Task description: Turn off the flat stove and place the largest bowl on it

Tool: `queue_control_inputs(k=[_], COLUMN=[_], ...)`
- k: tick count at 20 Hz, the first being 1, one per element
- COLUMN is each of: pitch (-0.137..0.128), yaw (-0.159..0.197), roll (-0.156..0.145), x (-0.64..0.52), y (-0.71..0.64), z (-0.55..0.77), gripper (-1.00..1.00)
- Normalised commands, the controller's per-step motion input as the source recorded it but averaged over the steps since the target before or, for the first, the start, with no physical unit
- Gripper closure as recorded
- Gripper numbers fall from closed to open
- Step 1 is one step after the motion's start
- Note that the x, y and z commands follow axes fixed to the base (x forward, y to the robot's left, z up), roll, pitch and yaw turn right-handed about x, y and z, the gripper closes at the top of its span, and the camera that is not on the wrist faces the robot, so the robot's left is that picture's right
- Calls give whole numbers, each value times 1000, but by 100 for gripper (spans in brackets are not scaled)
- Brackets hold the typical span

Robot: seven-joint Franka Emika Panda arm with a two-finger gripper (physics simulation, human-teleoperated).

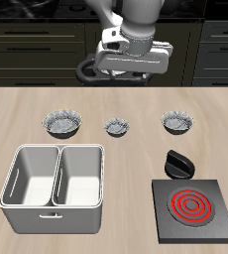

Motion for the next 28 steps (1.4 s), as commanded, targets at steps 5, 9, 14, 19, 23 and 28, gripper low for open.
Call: queue_control_inputs(k=[5,9,14,19,23,28], pitch=[4,2,11,13,8,5], yaw=[13,15,25,18,24,18], roll=[13,18,13,19,27,1], x=[186,115,144,137,129,150], y=[252,214,152,203,249,169], z=[23,3,-43,-6,-20,-25], gripper=[-100,-100,-100,-100,-100,-100])
